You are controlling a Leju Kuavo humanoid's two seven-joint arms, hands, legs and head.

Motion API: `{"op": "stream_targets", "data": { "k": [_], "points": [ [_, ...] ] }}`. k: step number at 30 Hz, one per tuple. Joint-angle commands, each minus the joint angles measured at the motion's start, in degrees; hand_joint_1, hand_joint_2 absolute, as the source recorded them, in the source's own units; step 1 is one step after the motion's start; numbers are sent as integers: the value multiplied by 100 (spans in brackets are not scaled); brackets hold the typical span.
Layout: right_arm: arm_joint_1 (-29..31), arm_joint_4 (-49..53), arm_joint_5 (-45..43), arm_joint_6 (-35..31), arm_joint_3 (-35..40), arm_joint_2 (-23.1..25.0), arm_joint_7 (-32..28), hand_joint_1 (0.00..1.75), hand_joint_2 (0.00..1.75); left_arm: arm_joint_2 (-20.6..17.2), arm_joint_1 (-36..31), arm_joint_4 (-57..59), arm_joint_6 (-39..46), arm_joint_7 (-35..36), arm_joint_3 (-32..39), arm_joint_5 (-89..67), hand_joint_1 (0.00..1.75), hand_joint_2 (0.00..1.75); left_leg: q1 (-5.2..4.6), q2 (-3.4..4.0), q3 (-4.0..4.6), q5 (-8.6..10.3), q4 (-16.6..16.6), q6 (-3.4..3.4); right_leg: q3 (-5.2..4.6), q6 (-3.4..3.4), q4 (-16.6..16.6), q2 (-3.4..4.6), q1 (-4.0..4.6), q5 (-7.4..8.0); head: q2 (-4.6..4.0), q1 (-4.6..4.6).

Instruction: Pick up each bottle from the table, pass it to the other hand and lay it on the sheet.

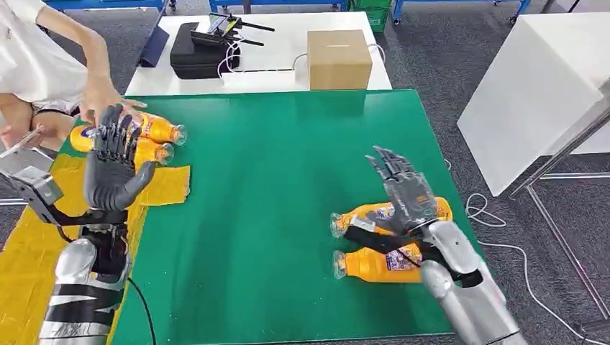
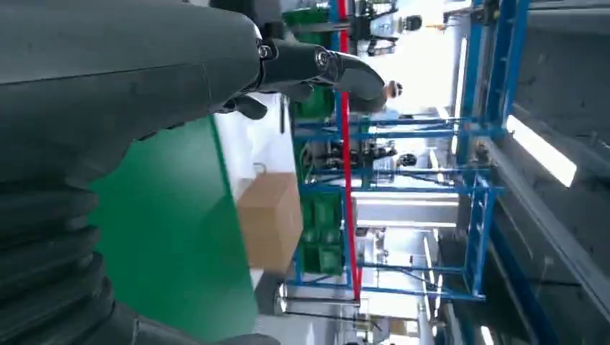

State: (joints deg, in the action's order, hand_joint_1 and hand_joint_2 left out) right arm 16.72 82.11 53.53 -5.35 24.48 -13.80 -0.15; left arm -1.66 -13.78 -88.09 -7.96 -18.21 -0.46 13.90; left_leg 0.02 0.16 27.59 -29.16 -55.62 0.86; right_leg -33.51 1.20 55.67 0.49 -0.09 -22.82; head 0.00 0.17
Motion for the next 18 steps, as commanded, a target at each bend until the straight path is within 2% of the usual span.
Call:
{"op": "stream_targets", "data": {
  "k": [1,5,9,18],
  "points": [
    [717,-1052,-100,734,-71,-994,49,0,175,232,225,-119,-14,27,-457,-148,0,175,0,-8,-11,-4,2,-1,14,4,-6,-9,3,-2,0,-2],
    [1001,-1543,-9,840,43,-877,76,0,175,256,76,54,-39,24,-584,-129,0,175,5,-24,-15,-6,-1,-2,26,5,-10,-27,8,-3,0,-2],
    [1205,-2098,80,923,230,-771,83,0,175,256,5,115,-62,24,-664,-128,0,175,1,0,-14,-3,3,-2,14,2,-6,-10,4,2,0,-4],
    [1268,-2470,101,1010,470,-690,8,0,175,278,-46,179,-85,26,-728,-130,0,175,3,-4,-11,-3,4,-1,11,3,-5,-12,6,0,0,-4]
  ]
}}
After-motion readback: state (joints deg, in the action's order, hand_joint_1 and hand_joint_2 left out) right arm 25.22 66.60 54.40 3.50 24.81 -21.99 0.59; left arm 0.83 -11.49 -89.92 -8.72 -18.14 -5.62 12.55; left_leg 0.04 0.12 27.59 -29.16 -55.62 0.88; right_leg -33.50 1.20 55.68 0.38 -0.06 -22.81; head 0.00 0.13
